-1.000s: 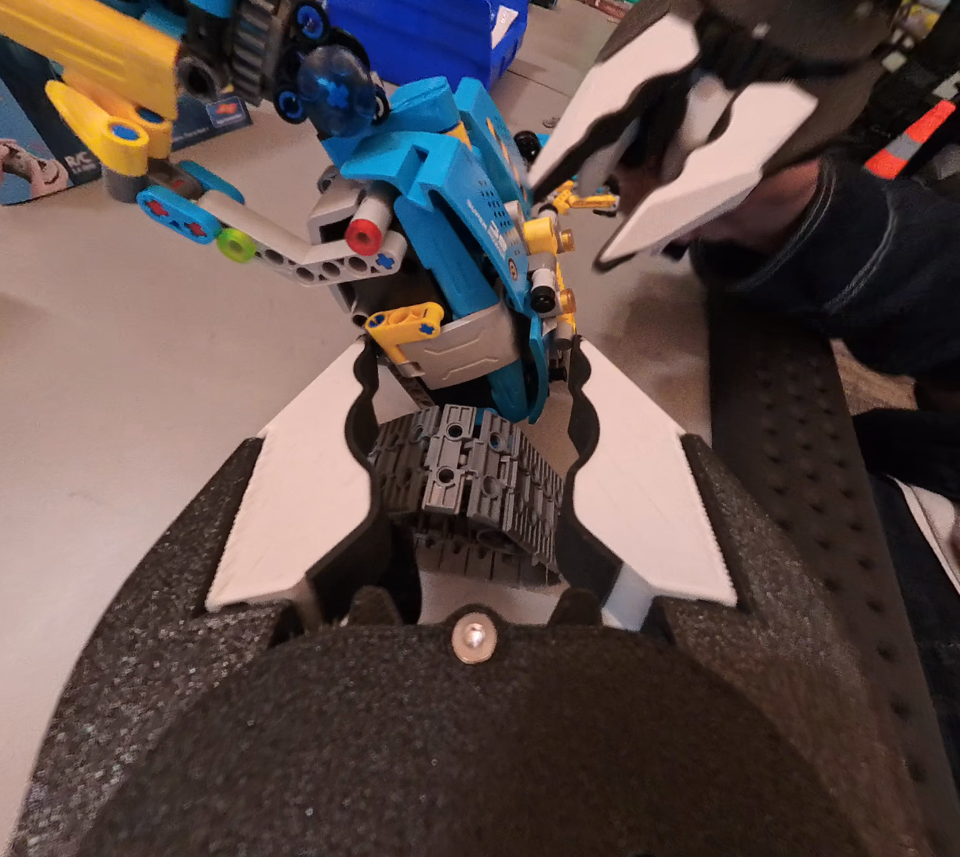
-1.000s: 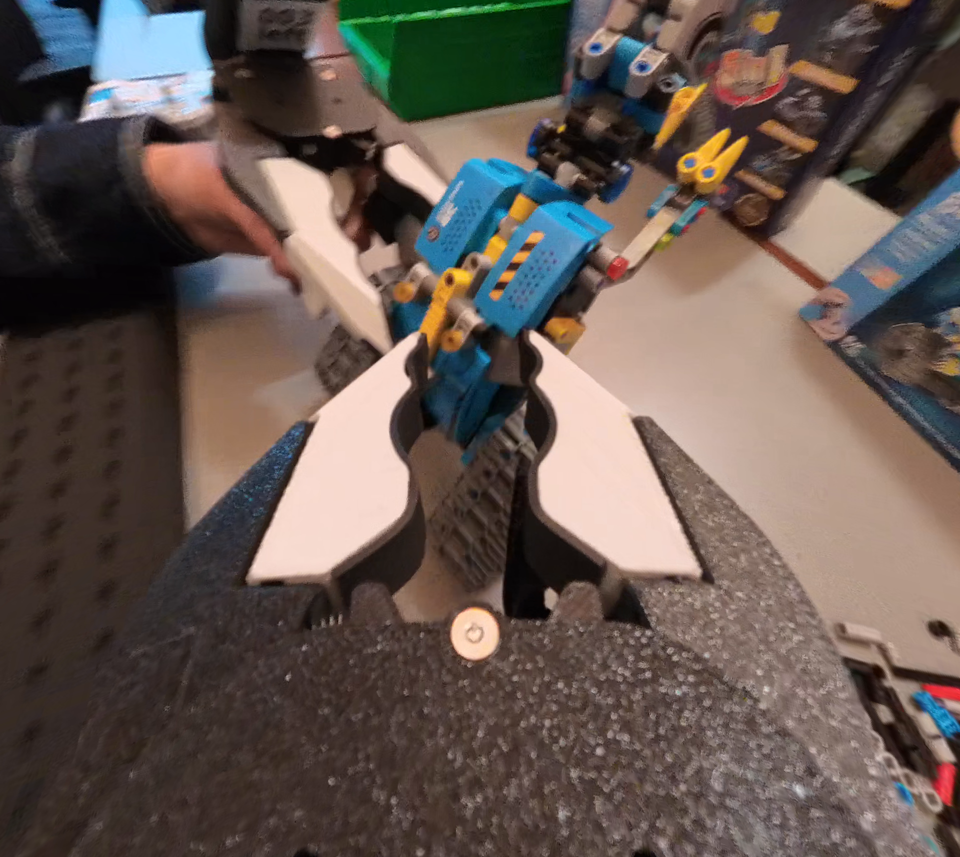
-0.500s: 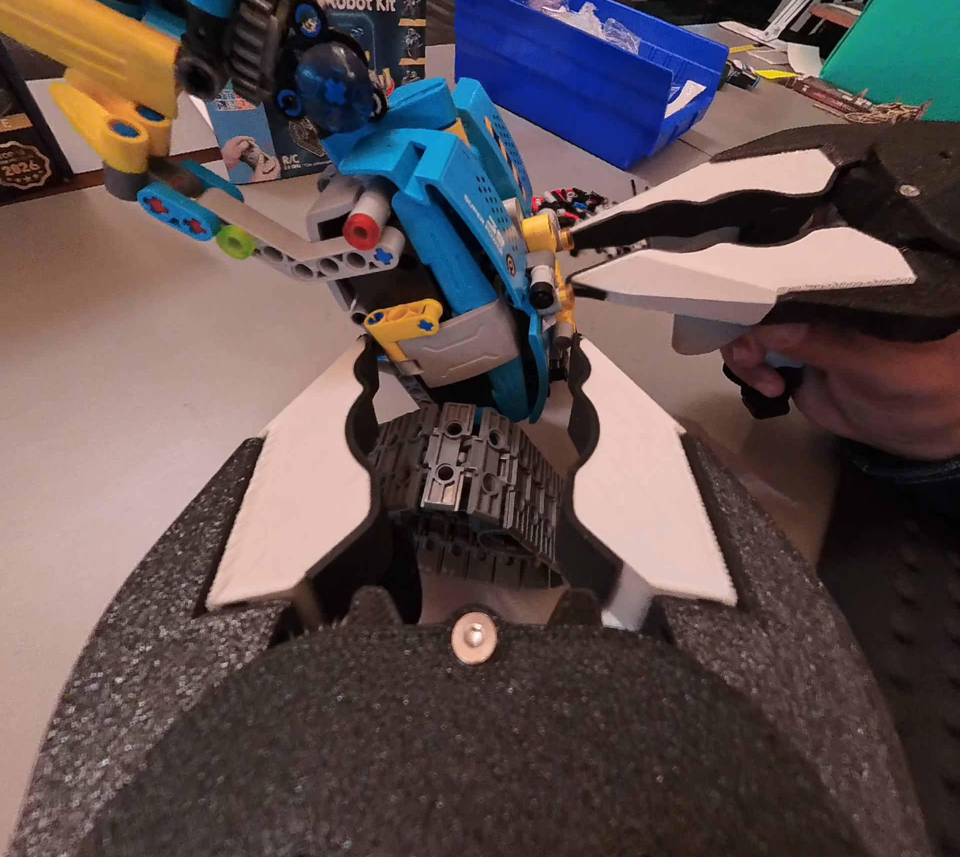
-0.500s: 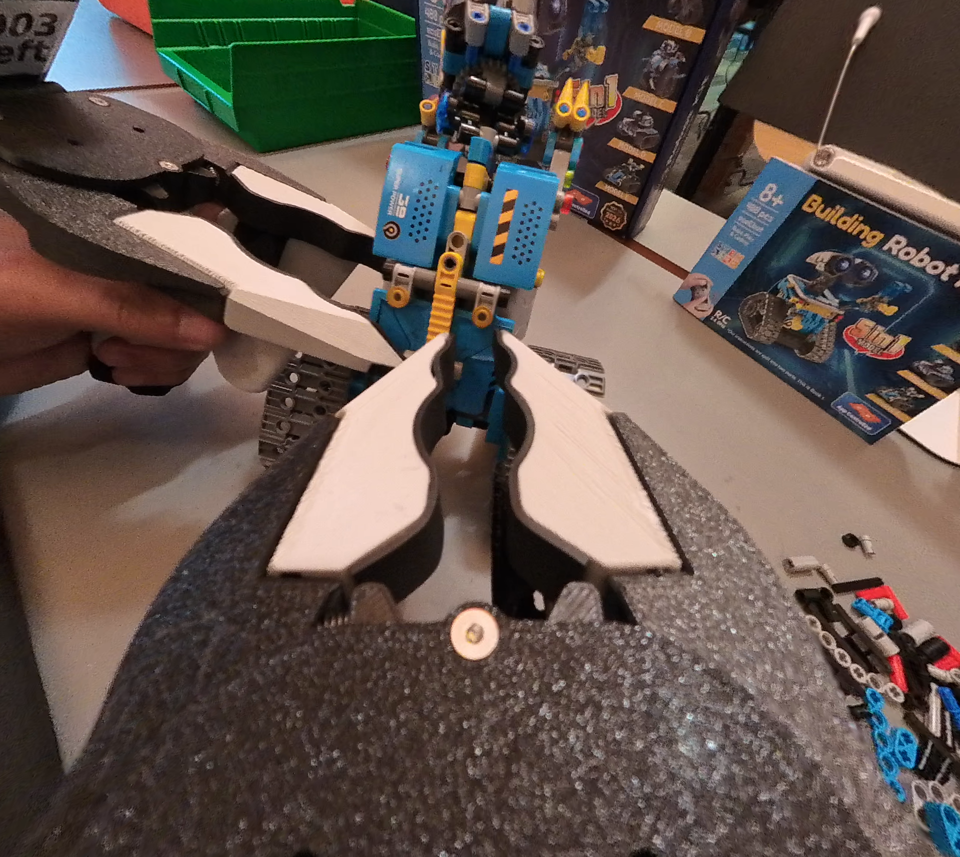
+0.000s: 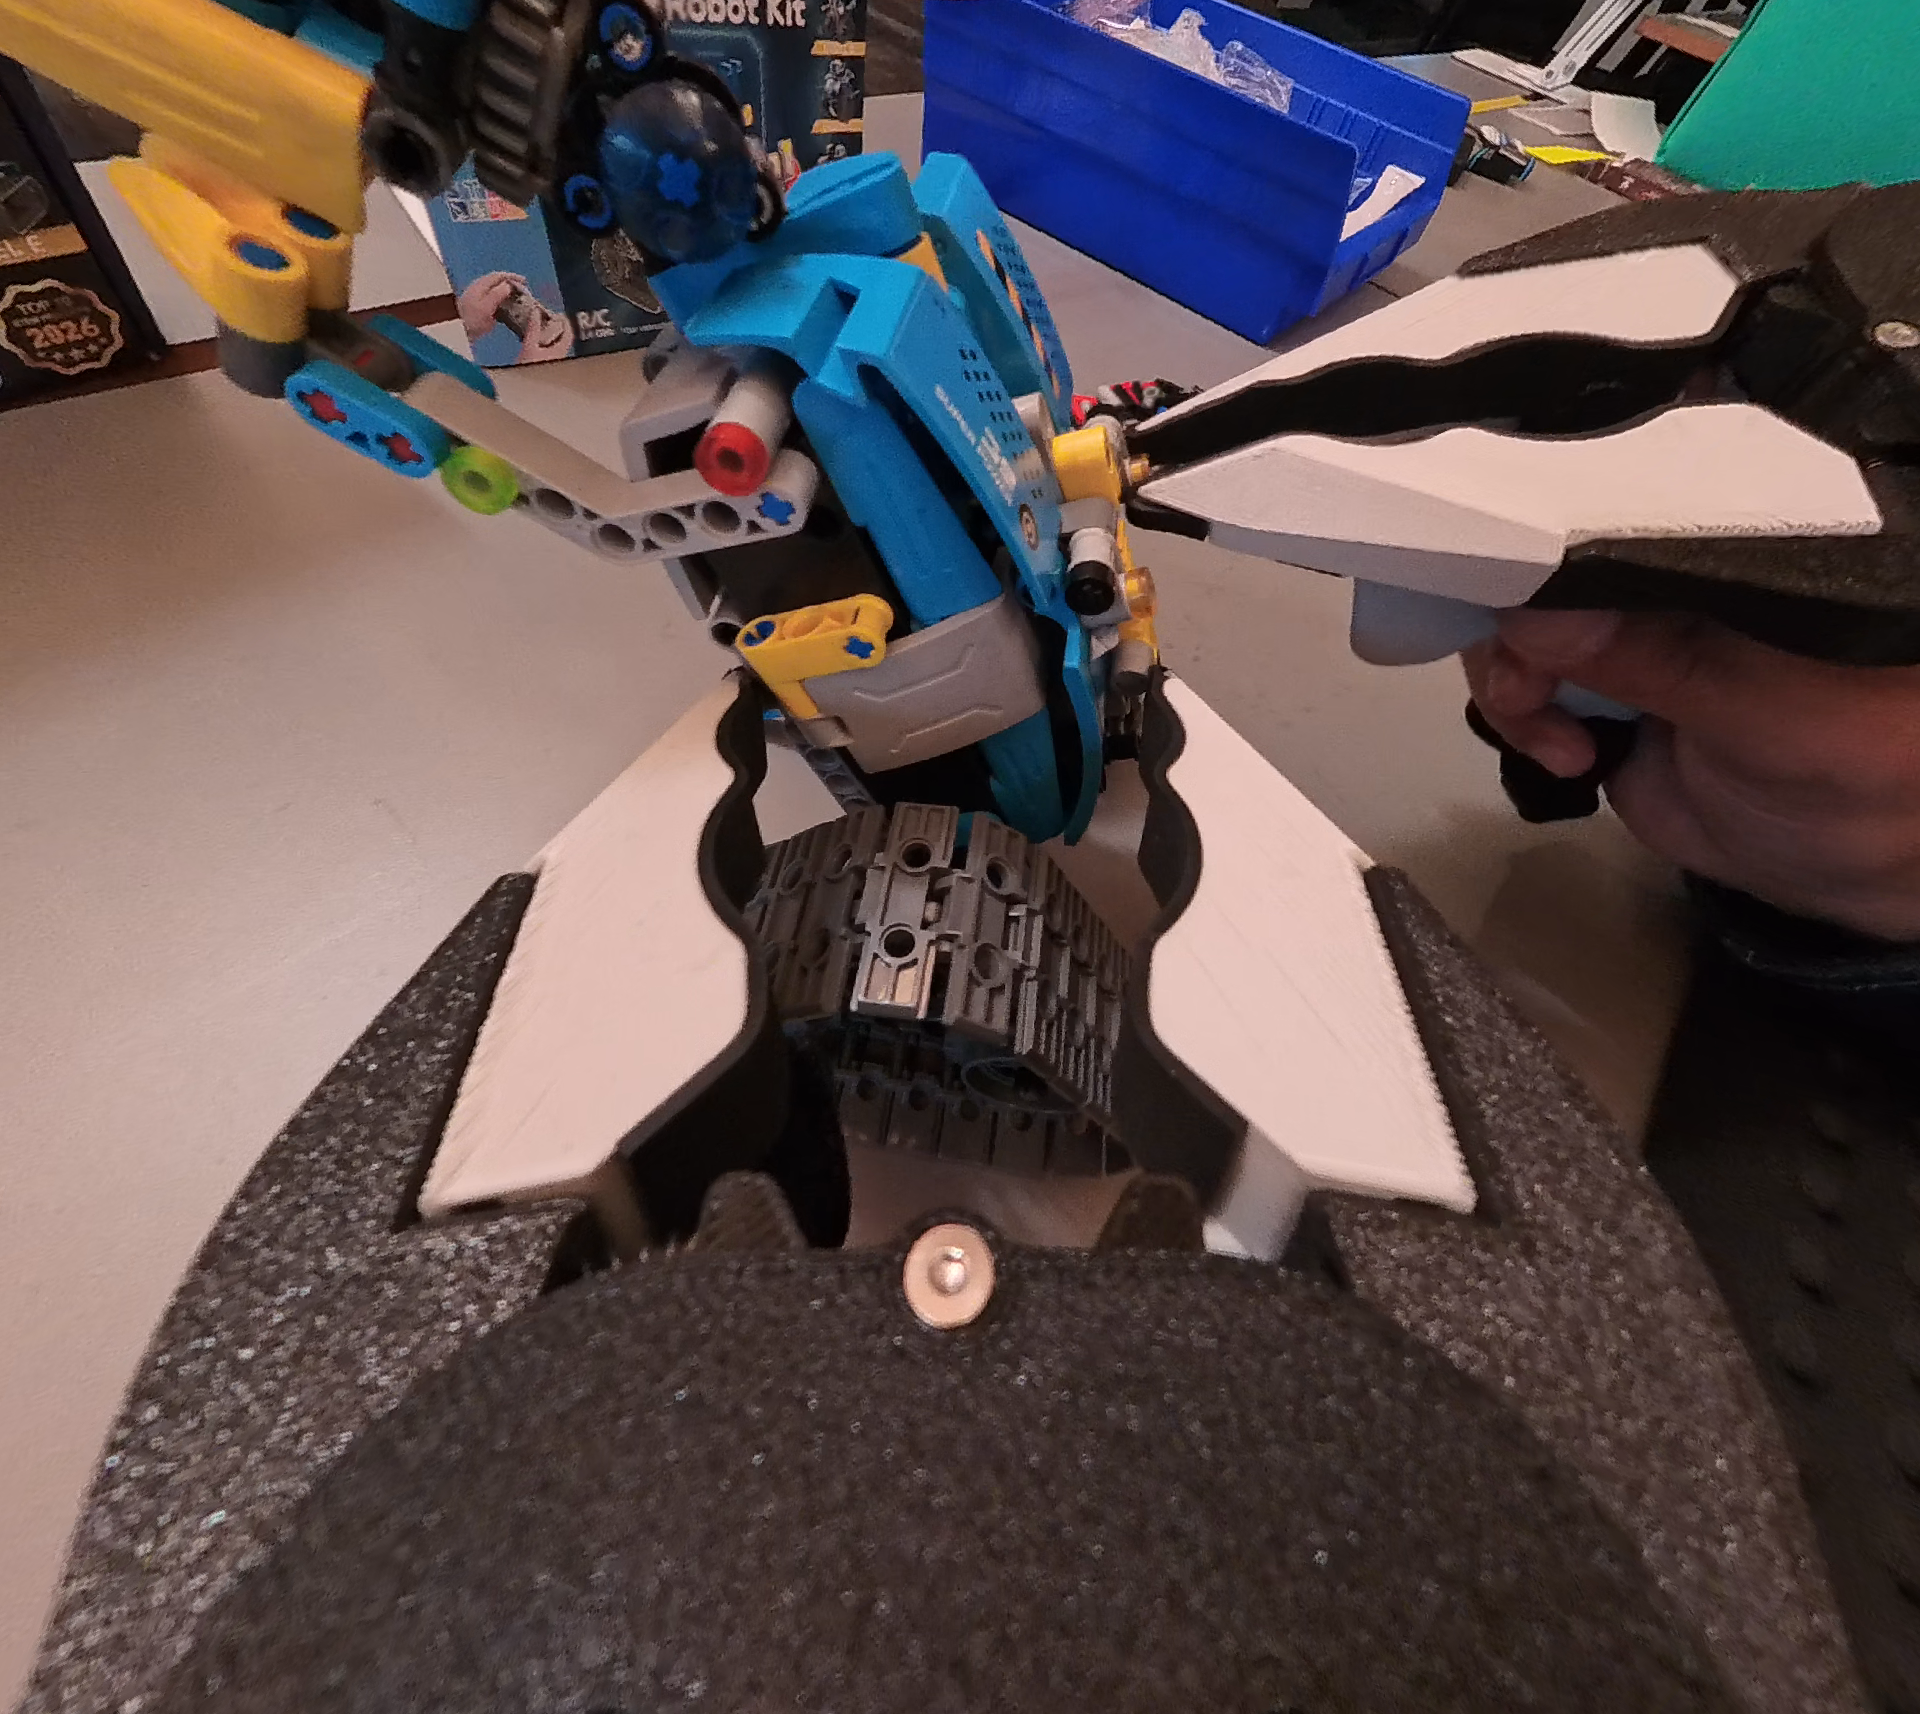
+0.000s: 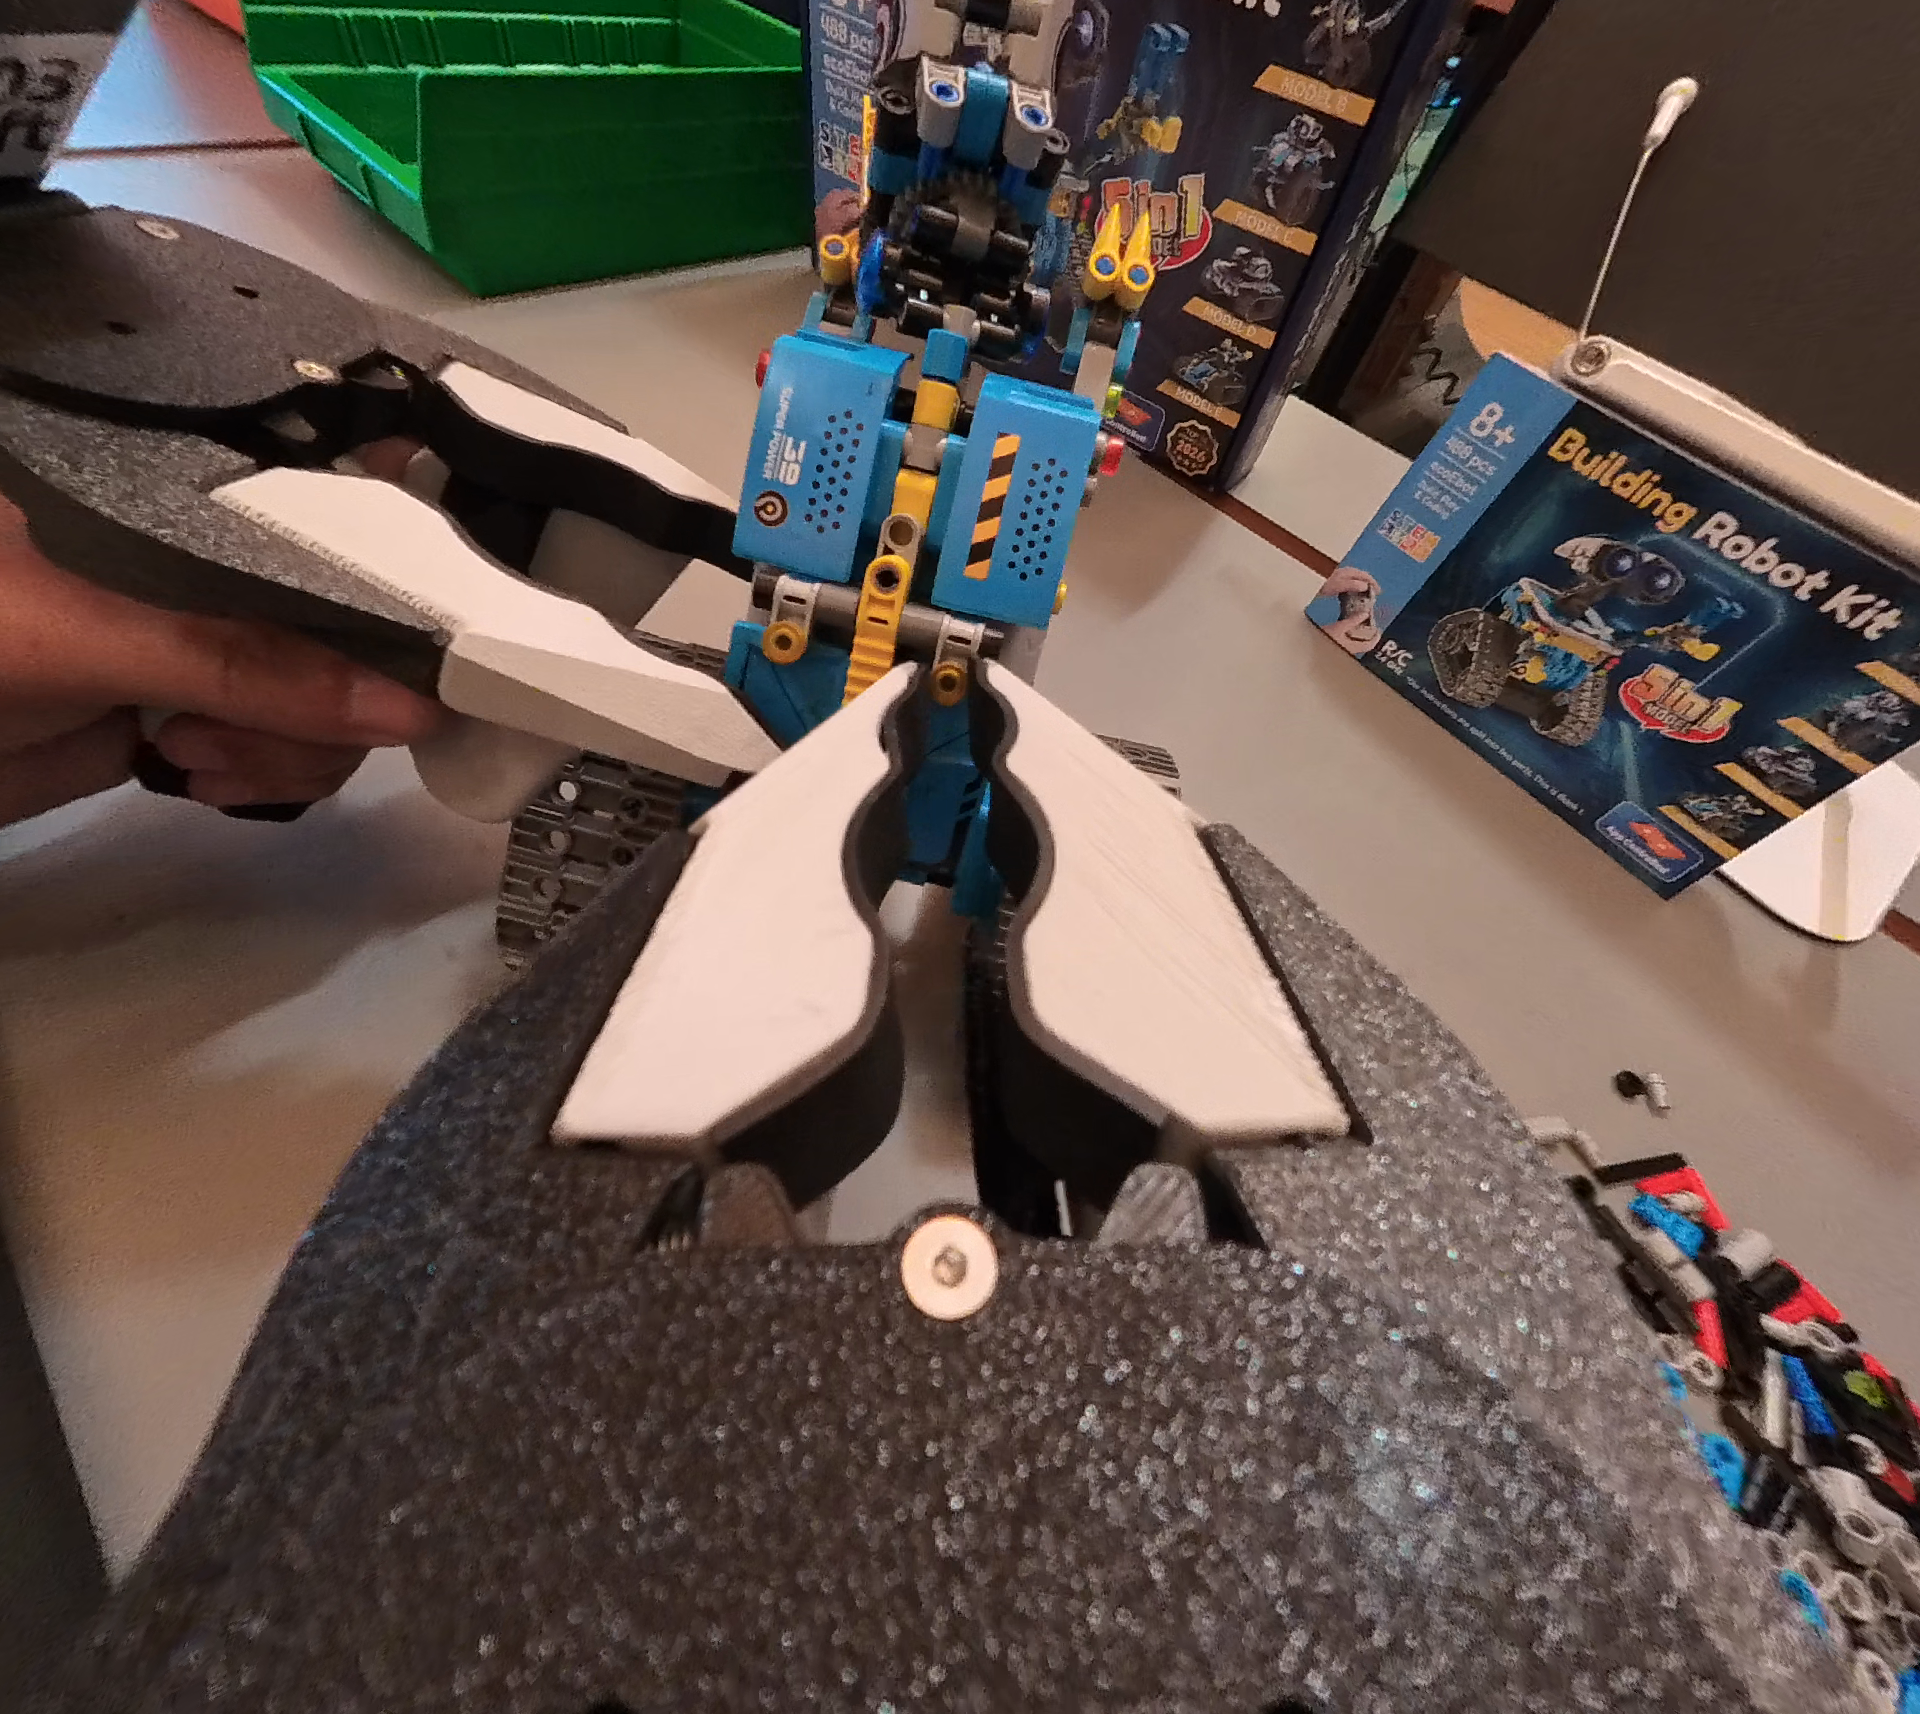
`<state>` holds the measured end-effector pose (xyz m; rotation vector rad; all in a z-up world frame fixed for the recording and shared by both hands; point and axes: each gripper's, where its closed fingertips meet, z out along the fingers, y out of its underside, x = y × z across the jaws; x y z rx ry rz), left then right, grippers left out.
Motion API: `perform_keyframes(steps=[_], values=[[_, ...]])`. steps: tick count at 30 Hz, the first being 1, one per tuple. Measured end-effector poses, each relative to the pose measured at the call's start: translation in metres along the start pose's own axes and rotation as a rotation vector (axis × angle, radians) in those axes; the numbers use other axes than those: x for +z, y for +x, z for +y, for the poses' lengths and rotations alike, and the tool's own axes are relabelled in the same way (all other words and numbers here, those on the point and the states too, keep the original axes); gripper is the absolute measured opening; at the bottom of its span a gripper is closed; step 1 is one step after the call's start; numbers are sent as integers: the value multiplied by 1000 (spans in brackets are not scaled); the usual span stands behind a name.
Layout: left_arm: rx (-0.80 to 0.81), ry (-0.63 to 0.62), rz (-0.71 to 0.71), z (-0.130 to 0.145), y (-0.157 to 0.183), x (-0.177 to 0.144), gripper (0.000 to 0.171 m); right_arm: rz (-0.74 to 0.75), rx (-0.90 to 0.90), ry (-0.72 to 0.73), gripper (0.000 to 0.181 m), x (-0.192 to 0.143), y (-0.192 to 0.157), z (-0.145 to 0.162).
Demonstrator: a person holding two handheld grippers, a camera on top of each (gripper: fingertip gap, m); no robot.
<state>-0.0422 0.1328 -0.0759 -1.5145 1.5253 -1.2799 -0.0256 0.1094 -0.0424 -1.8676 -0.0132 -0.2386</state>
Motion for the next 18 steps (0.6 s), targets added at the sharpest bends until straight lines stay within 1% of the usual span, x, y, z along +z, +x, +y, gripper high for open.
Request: perform_keyframes(steps=[2,6,7,8,9,11,13,16,18], values=[[-6,-2,19,0,0,0,71,-79,118,15,5,-1,-1,0],[9,-6,36,1,2,-1,71,-353,528,90,4,-6,-3,0],[1,-6,32,1,0,-1,71,-417,629,134,0,-11,0,-3],[-14,-2,12,0,-5,-2,71,-477,716,189,0,-18,5,-9],[-22,5,-14,-1,-13,-3,71,-487,732,222,0,-24,11,-11],[-21,17,-41,-3,-24,-7,71,-402,601,168,0,-24,14,-4],[-25,21,-38,-3,-24,-7,71,-295,460,142,0,-19,12,-4],[-1,17,-31,-2,-19,-5,72,-92,169,61,0,-4,11,1],[1,17,-31,-2,-18,-5,72,-22,18,38,14,0,5,-3]])
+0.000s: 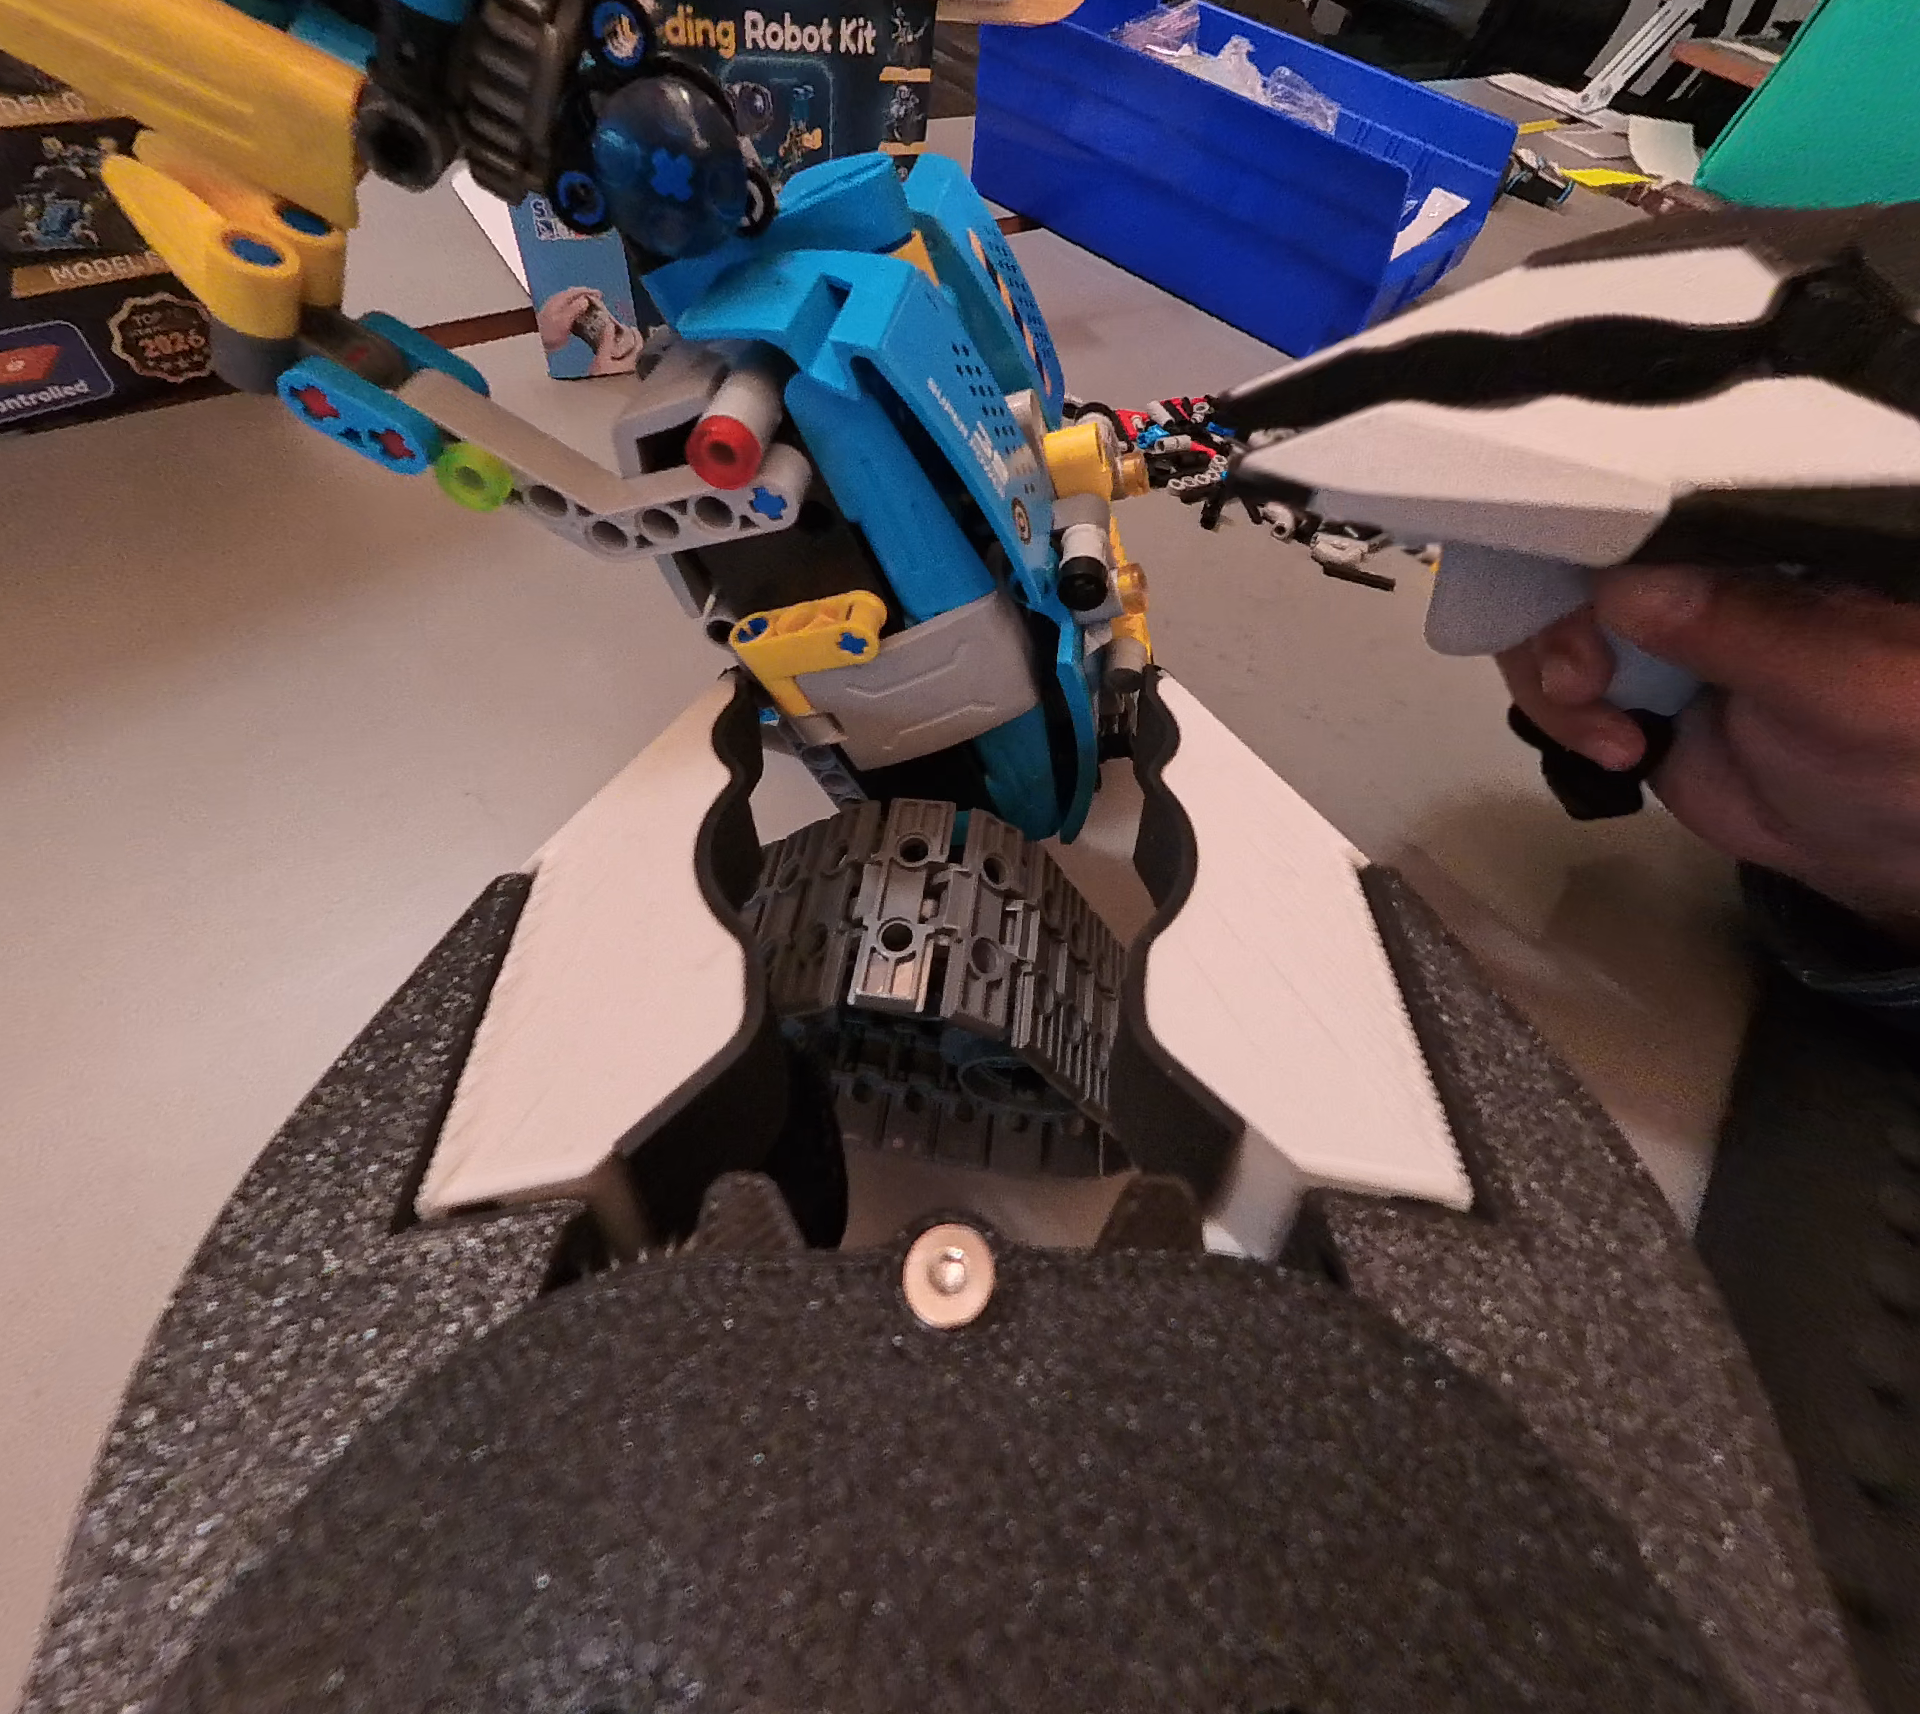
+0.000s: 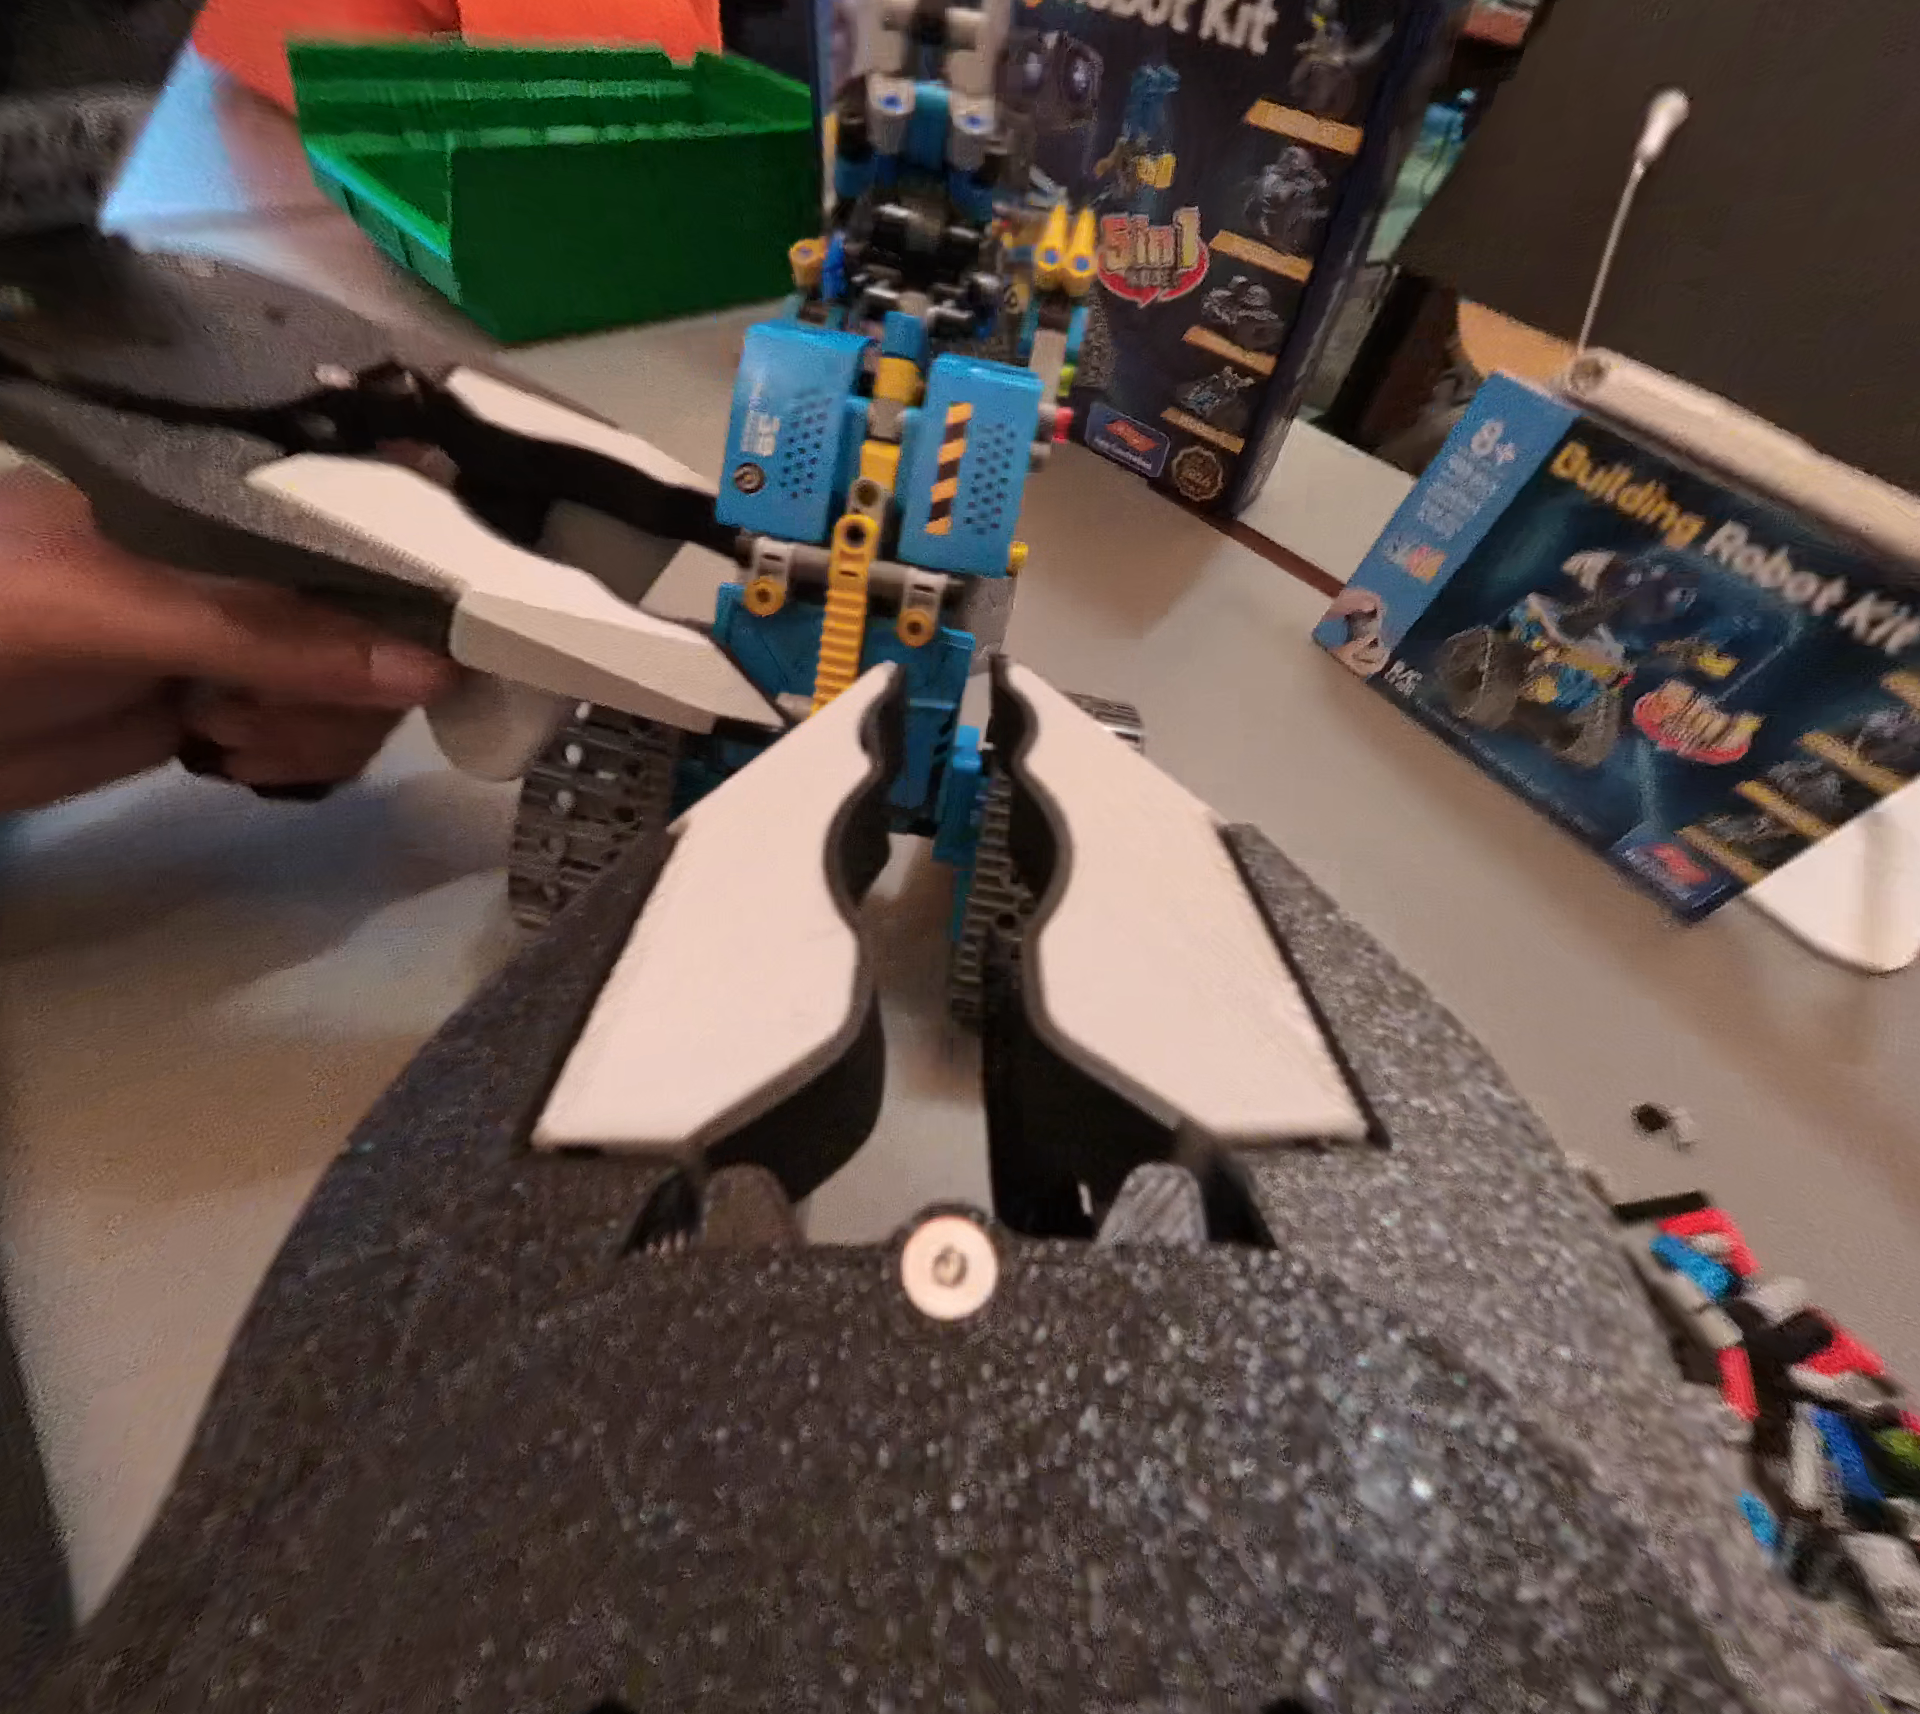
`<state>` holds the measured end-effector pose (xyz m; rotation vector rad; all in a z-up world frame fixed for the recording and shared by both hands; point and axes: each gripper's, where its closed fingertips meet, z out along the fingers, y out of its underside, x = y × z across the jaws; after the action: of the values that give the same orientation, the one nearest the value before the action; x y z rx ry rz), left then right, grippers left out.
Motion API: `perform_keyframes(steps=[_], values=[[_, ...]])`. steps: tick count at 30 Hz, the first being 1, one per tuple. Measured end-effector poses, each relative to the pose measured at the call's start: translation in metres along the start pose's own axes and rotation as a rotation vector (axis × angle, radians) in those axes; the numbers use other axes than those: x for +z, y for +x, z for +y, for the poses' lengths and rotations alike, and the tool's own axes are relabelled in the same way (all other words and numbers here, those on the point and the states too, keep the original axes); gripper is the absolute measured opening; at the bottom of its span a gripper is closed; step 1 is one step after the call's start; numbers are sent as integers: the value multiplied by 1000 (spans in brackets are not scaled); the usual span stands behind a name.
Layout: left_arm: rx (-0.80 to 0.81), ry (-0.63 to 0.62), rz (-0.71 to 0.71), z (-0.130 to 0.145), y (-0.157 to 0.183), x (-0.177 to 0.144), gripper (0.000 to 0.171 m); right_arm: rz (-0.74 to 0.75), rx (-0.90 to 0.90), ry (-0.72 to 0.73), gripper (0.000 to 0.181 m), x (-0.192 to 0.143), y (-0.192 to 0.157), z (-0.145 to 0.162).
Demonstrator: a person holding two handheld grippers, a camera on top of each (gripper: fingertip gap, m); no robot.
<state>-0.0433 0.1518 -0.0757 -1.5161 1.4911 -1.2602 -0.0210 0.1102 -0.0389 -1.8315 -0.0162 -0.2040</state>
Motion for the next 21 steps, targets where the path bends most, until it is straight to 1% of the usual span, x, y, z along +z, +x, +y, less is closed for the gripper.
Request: perform_keyframes(steps=[2,5,7,9,10,11,14,19,21], values=[[-2,0,0,0,0,0,72,35,-108,-46,25,5,-5,2],[1,0,8,0,1,1,72,100,-375,-91,24,6,-6,-3],[4,1,12,0,1,1,72,117,-563,-114,17,6,-9,-10],[6,2,13,0,2,1,72,89,-680,-188,12,12,-10,-5],[6,1,14,0,1,1,72,69,-729,-220,14,16,-12,0],[3,0,15,0,1,1,72,79,-782,-213,11,17,-11,-2],[2,-3,19,0,1,1,72,101,-891,-223,7,20,-8,-3],[2,-10,17,1,0,1,72,135,-1056,-224,6,22,-5,-3],[15,-21,7,3,-2,1,64,148,-1035,-225,5,21,-3,-2]])
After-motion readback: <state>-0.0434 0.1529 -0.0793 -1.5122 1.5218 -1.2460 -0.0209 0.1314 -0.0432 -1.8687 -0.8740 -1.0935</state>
